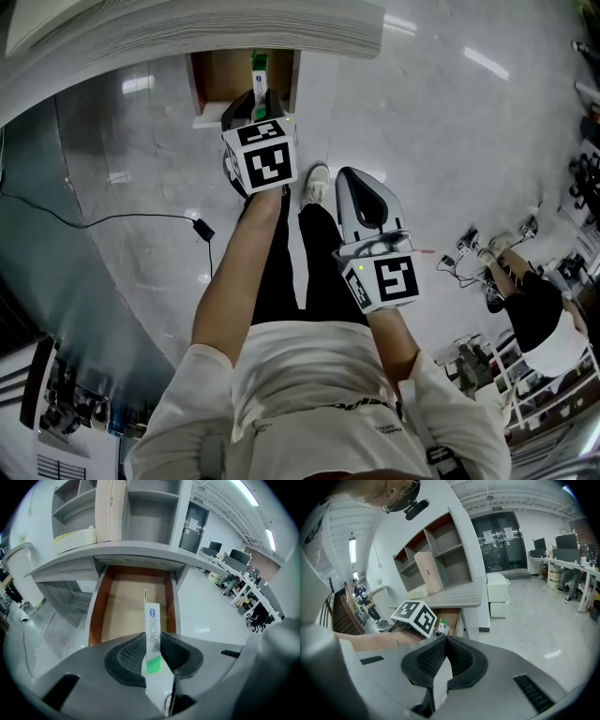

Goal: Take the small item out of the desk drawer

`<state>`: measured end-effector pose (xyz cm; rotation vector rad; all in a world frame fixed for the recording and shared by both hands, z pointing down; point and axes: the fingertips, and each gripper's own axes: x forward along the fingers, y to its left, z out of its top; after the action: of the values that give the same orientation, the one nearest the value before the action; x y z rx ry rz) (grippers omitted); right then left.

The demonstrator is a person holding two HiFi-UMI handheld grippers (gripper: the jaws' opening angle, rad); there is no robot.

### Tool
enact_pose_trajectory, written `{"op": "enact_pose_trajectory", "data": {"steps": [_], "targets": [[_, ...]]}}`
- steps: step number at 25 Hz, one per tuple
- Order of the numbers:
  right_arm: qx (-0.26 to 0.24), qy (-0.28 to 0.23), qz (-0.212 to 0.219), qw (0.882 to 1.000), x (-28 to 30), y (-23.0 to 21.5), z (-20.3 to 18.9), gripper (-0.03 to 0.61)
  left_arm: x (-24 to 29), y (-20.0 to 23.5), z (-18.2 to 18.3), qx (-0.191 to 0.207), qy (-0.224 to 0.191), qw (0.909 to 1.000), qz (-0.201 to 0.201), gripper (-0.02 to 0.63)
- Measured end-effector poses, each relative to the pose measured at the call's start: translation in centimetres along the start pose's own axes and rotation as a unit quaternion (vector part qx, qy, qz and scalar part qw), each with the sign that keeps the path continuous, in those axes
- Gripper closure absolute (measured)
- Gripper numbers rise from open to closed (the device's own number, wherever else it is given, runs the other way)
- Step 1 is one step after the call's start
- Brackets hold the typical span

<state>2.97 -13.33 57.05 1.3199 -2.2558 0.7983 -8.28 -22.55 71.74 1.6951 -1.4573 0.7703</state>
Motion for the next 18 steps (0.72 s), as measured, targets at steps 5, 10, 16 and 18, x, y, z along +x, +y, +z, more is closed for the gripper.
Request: {"op": "enact_pose_trajectory", "data": {"steps": [5, 10, 16, 18], "targets": [[-0.003, -0.012, 0.003, 1.0, -0.5, 0.3, 0.8, 0.546, -1.3, -0.2, -0.2, -0.004, -0.007, 1.0, 0.002, 0.512], [-0.005, -0.022, 0.008, 1.0, -1.6, 0.6, 1.7, 0.546, -3.9, -0.8, 0.3, -0.001, -0.016, 0.9999, 0.002, 0.512], [-0.003, -0.041, 0.01, 0.999, -3.5, 0.8, 3.6, 0.546, -8.0, -1.3, 1.9, 0.0, -0.041, 0.9991, 0.004, 0.512], [-0.005, -0.044, 0.012, 0.999, -4.2, 0.9, 4.2, 0.546, -9.3, -1.5, 2.3, 0.001, -0.05, 0.9987, 0.008, 0.512]]}}
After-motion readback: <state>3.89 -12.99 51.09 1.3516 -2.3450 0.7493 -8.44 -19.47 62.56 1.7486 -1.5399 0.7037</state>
